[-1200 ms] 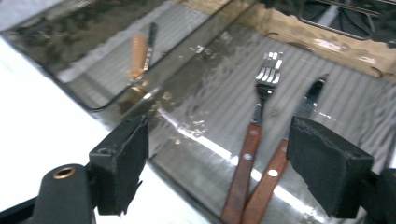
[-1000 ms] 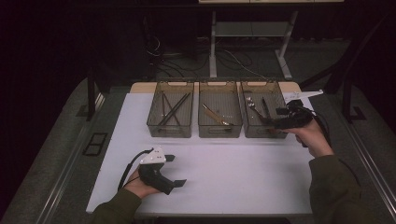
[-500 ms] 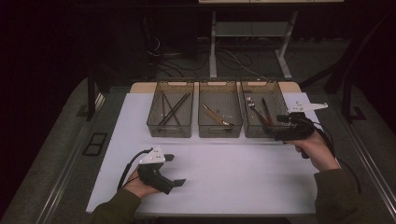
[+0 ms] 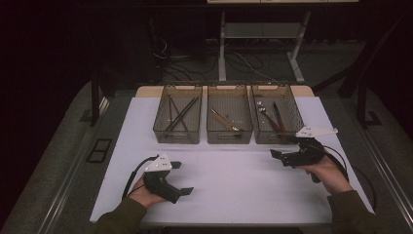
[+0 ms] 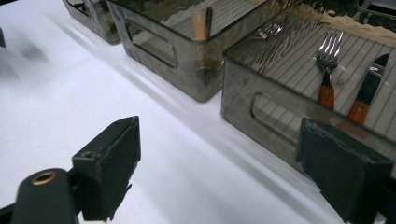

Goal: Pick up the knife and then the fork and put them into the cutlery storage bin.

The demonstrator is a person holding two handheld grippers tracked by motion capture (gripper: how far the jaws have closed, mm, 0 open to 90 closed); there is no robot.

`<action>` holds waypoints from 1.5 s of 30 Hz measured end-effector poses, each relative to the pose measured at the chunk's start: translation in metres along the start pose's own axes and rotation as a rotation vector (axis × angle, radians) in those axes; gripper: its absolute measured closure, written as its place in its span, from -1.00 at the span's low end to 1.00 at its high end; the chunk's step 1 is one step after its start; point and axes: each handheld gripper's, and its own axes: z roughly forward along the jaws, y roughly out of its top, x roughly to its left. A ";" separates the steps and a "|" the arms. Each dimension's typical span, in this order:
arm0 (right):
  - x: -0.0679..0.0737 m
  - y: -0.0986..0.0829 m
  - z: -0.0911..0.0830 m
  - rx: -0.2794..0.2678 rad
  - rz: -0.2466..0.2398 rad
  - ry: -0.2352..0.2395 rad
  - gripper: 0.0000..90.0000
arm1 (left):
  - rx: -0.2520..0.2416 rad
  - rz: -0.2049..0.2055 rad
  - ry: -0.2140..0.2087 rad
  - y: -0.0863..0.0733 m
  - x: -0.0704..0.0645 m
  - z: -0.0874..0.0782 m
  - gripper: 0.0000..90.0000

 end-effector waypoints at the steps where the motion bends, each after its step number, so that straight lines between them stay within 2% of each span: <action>1: 0.002 -0.002 -0.001 -0.008 -0.005 -0.005 -0.68 | -0.002 -0.001 -0.001 0.000 0.000 0.000 -1.00; 7: 0.010 -0.016 -0.004 -0.032 -0.011 -0.006 -0.68 | 0.000 0.001 -0.002 0.000 0.000 0.000 -1.00; 19: 0.026 -0.042 -0.011 -0.024 -0.015 0.005 -0.68 | 0.004 0.005 -0.003 0.000 -0.001 0.000 -1.00; 30: 0.038 -0.057 -0.016 -0.027 -0.025 0.009 -0.68 | 0.008 0.014 -0.005 0.000 0.000 0.000 -1.00; 45: 0.043 -0.072 -0.012 0.034 -0.047 0.014 -0.68 | 0.009 0.015 -0.003 0.000 -0.001 0.000 -1.00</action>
